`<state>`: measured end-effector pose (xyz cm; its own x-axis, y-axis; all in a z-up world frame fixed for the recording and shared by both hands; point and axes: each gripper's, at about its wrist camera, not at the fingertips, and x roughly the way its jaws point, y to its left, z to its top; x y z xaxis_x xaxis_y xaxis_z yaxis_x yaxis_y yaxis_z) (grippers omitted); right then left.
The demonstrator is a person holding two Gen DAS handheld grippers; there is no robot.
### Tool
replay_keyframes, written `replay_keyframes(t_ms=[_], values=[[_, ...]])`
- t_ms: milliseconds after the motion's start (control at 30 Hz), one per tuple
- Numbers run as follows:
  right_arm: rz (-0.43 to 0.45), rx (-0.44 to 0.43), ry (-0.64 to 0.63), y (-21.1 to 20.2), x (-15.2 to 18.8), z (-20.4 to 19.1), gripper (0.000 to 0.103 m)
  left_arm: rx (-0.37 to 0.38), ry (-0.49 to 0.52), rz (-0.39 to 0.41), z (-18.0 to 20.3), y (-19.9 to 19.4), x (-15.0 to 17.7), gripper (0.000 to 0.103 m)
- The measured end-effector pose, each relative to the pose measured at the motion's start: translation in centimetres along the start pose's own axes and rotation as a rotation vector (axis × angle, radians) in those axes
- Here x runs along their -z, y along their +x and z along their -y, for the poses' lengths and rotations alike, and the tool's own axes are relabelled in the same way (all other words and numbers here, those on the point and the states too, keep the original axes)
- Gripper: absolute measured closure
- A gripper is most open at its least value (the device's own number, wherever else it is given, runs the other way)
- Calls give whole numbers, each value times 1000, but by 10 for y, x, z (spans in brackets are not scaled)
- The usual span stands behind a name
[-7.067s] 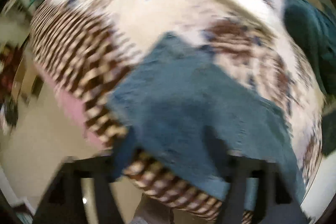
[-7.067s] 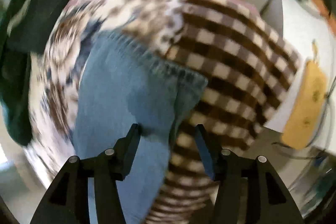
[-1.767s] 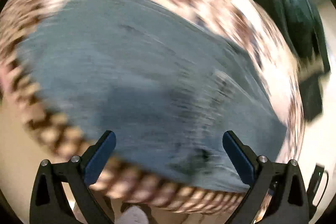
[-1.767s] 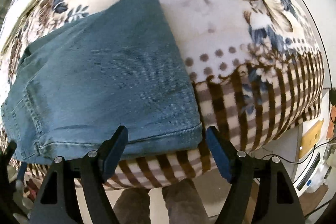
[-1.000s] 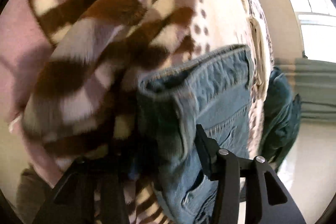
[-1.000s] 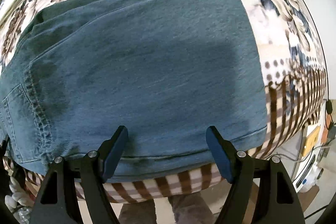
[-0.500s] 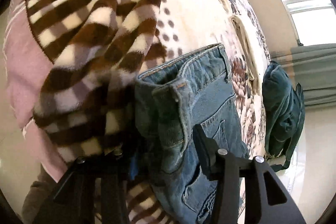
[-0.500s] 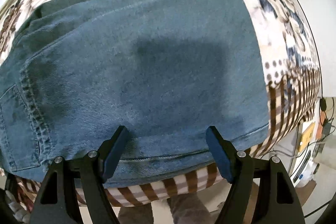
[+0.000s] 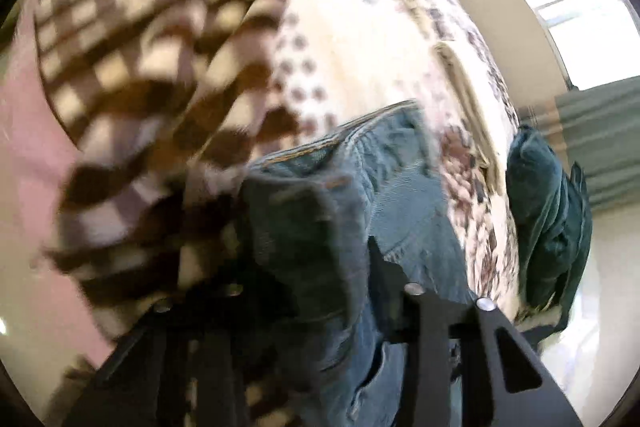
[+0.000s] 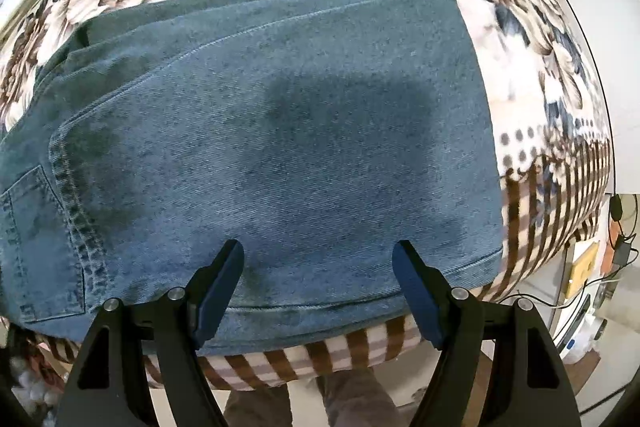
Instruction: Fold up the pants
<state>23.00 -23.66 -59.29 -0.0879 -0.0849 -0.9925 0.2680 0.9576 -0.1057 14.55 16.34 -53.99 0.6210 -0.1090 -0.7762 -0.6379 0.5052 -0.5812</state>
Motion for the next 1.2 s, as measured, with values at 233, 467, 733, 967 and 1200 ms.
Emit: replay_keyframes(t_ms=[233, 467, 733, 967, 1200], values=[[-24, -30, 10, 3, -2, 10, 25, -12, 44, 31, 18, 18, -7, 65], [1, -39, 19, -11, -20, 37, 25, 68, 0, 38, 7, 37, -23, 77], [-13, -166, 85, -26, -34, 100, 23, 225, 240, 86, 88, -33, 9, 80], [51, -252, 115, -51, -27, 175, 23, 404, 534, -26, 200, -73, 107, 81], [78, -244, 202, -44, -6, 272, 23, 394, 782, -238, 268, -20, 242, 81]])
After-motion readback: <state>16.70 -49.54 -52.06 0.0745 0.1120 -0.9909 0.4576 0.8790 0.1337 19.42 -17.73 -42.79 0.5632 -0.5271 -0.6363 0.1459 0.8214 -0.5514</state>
